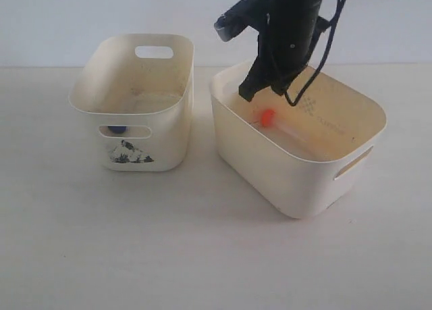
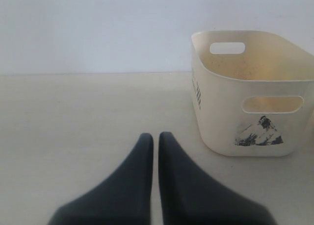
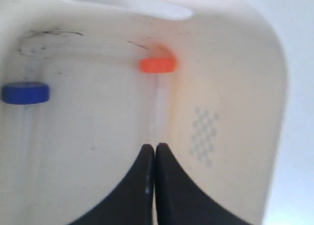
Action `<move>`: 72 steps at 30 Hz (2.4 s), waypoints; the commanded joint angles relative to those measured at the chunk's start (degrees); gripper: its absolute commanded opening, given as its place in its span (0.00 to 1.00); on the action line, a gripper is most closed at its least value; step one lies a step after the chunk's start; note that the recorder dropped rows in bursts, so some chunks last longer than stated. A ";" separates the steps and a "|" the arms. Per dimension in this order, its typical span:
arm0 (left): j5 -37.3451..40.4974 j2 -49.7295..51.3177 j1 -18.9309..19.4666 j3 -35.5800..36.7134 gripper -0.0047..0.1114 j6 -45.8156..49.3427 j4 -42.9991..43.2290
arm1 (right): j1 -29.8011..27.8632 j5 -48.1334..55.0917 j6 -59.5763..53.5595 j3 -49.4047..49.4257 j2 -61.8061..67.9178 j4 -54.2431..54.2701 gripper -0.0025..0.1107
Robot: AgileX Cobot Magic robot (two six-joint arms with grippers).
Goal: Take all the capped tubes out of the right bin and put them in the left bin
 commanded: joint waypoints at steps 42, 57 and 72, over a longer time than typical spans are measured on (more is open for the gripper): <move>-0.09 -0.19 0.06 -0.16 0.08 -0.48 0.41 | 5.72 1.59 12.59 0.10 10.19 -6.66 0.02; -0.09 -0.19 0.06 -0.16 0.08 -0.48 0.41 | 5.72 -0.04 3.33 0.10 10.19 -1.72 0.05; -0.09 -0.19 0.06 -0.16 0.08 -0.48 0.41 | 5.72 -0.79 1.00 0.10 13.14 -0.39 0.95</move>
